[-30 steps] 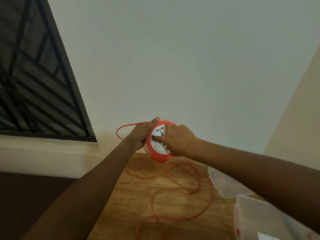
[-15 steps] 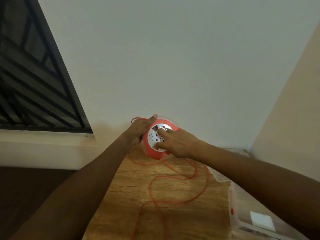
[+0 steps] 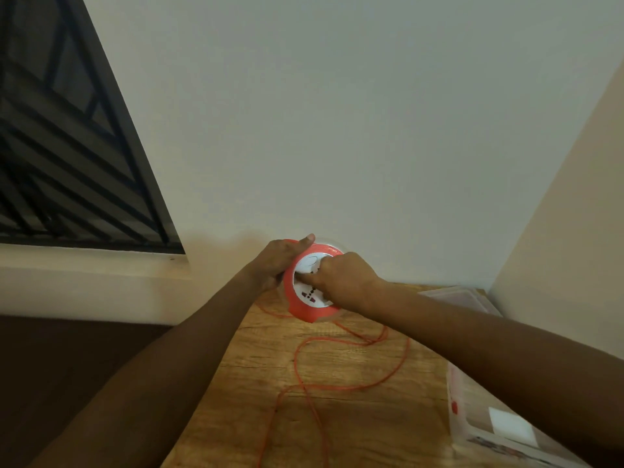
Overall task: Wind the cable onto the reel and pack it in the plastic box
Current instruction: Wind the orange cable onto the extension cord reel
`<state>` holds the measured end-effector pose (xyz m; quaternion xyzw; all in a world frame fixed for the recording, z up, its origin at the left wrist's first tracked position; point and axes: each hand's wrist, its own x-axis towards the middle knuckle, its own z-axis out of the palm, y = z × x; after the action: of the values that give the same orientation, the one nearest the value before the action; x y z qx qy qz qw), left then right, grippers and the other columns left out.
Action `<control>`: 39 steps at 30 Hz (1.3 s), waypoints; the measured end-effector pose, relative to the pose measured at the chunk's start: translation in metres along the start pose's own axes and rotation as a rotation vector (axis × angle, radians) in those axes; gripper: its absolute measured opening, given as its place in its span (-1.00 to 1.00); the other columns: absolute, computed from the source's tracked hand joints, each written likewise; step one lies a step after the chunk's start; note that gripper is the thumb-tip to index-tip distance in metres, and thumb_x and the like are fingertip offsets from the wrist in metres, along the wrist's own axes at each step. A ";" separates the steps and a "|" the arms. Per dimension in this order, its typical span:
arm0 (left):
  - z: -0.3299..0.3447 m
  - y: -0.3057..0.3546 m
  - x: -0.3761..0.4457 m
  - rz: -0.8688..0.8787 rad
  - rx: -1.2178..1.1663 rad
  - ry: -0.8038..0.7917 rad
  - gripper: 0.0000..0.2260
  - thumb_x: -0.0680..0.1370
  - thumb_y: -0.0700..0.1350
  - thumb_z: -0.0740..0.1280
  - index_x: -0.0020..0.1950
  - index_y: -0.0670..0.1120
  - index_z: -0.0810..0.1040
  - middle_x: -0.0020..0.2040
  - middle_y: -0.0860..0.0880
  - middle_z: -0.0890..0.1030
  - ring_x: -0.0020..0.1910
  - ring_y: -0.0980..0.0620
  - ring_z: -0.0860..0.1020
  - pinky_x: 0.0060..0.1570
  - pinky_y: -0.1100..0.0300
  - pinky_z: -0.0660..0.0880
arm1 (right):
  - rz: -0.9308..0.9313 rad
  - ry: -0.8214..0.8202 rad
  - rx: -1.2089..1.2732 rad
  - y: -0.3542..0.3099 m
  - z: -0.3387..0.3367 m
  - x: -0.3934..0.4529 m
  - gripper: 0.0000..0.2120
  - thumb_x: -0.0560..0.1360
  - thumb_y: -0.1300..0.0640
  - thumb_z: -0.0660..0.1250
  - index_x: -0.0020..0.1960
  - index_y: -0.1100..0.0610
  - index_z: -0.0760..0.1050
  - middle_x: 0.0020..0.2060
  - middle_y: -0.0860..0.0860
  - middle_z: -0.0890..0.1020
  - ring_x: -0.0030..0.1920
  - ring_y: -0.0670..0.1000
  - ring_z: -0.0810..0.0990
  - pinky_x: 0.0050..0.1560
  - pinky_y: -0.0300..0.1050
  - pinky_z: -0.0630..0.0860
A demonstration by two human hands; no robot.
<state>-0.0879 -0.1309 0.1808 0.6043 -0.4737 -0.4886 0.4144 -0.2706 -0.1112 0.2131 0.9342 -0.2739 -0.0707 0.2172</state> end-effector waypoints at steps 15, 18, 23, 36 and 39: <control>0.011 -0.036 -0.005 -0.002 -0.048 0.058 -0.56 0.54 0.29 0.39 0.07 -0.09 0.70 -0.09 -0.08 0.79 -0.17 -0.11 0.77 -0.24 0.08 0.70 | 0.314 0.234 0.341 -0.034 0.040 -0.021 -0.55 0.57 -0.10 0.26 0.38 0.04 0.28 -0.06 0.11 0.69 -0.24 0.14 0.66 -0.30 -0.04 0.55; 0.004 -0.031 -0.001 0.012 -0.023 0.079 -0.54 0.53 0.31 0.38 0.07 -0.07 0.71 -0.08 -0.07 0.79 -0.15 -0.14 0.77 -0.15 0.00 0.72 | 0.092 0.152 0.151 -0.021 0.033 -0.033 -0.65 0.47 0.16 0.42 0.23 0.08 0.48 0.09 0.23 0.60 -0.29 0.14 0.63 -0.47 -0.08 0.51; -0.001 -0.018 0.000 0.060 0.060 0.059 -0.56 0.56 0.31 0.34 0.02 -0.06 0.72 -0.09 -0.06 0.79 -0.14 -0.13 0.77 -0.09 -0.01 0.71 | -0.201 0.117 0.013 0.001 0.020 -0.031 -0.60 0.50 0.18 0.41 0.30 -0.04 0.47 0.42 0.23 0.31 0.02 0.21 0.60 -0.36 0.02 0.60; -0.001 -0.006 -0.009 0.049 0.019 0.017 -0.60 0.59 0.23 0.35 0.05 -0.10 0.69 -0.10 -0.08 0.79 -0.15 -0.12 0.77 -0.16 0.04 0.71 | -0.229 -0.084 -0.177 0.010 -0.014 -0.019 -0.30 0.56 0.04 0.35 0.53 -0.20 0.01 0.37 0.32 0.34 0.00 0.24 0.62 -0.23 0.03 0.59; 0.003 -0.008 -0.007 0.054 0.024 0.005 -0.59 0.58 0.23 0.36 0.07 -0.11 0.69 -0.08 -0.09 0.79 -0.11 -0.15 0.77 -0.05 -0.04 0.71 | -0.179 -0.118 -0.207 0.000 -0.018 -0.014 -0.29 0.53 0.02 0.39 0.55 -0.13 0.08 0.39 0.26 0.37 0.21 0.23 0.54 -0.04 0.07 0.59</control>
<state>-0.0900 -0.1227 0.1738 0.5975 -0.4947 -0.4699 0.4213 -0.2779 -0.0967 0.2290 0.9217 -0.1929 -0.1723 0.2890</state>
